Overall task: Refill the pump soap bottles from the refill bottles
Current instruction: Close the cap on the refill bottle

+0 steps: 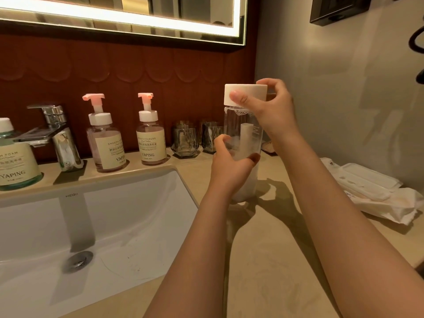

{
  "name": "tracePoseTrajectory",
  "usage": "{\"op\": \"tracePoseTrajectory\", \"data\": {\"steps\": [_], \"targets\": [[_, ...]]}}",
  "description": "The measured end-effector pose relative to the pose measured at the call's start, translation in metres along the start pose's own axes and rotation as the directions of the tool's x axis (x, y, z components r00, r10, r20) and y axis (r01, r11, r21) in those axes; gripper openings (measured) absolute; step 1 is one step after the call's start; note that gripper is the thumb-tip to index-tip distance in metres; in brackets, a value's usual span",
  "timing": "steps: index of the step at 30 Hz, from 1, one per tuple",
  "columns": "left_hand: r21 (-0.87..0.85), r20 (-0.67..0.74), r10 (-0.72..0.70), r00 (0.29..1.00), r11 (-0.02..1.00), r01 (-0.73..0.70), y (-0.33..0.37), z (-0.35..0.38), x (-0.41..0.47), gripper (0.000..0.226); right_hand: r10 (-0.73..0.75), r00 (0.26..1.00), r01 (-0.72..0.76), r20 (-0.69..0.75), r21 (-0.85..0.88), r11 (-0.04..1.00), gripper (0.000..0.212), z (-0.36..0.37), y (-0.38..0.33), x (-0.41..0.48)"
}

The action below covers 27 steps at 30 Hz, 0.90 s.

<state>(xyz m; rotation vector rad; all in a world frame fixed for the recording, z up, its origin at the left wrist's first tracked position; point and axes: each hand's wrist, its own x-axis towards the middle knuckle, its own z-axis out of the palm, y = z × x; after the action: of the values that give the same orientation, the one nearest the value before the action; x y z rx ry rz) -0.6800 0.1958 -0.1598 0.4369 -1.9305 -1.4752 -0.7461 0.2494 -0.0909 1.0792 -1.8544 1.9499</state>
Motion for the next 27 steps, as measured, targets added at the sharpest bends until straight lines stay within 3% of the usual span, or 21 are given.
{"op": "tracePoseTrajectory", "data": {"steps": [3,8,12,16,21,27], "targets": [[0.001,-0.007,0.007,1.0,1.0,-0.007,-0.001,0.0,0.0,0.065,-0.071,0.997,0.069,-0.013,-0.128,0.989,0.078,0.0,-0.001,-0.004],[0.018,-0.006,0.028,1.0,0.999,-0.028,-0.003,-0.001,0.001,0.066,0.043,0.994,-0.057,0.102,0.142,0.988,0.048,-0.004,-0.006,0.0],[0.024,-0.017,0.021,1.0,1.0,-0.02,-0.004,-0.001,0.001,0.066,0.095,0.976,-0.139,0.197,0.226,0.964,0.045,-0.006,0.0,0.001],[0.033,-0.016,0.024,1.0,0.999,-0.023,-0.004,0.0,0.002,0.066,0.107,0.984,-0.142,0.141,0.273,0.951,0.054,-0.005,0.002,0.002],[0.025,0.0,0.026,1.0,0.999,-0.026,-0.004,0.0,0.002,0.065,0.084,0.976,-0.129,0.2,0.221,0.967,0.07,-0.002,0.005,0.001],[0.025,0.006,0.021,1.0,0.999,-0.021,-0.002,0.0,0.002,0.067,0.024,0.999,-0.026,0.024,0.094,0.995,0.082,0.004,0.002,-0.003]]}}
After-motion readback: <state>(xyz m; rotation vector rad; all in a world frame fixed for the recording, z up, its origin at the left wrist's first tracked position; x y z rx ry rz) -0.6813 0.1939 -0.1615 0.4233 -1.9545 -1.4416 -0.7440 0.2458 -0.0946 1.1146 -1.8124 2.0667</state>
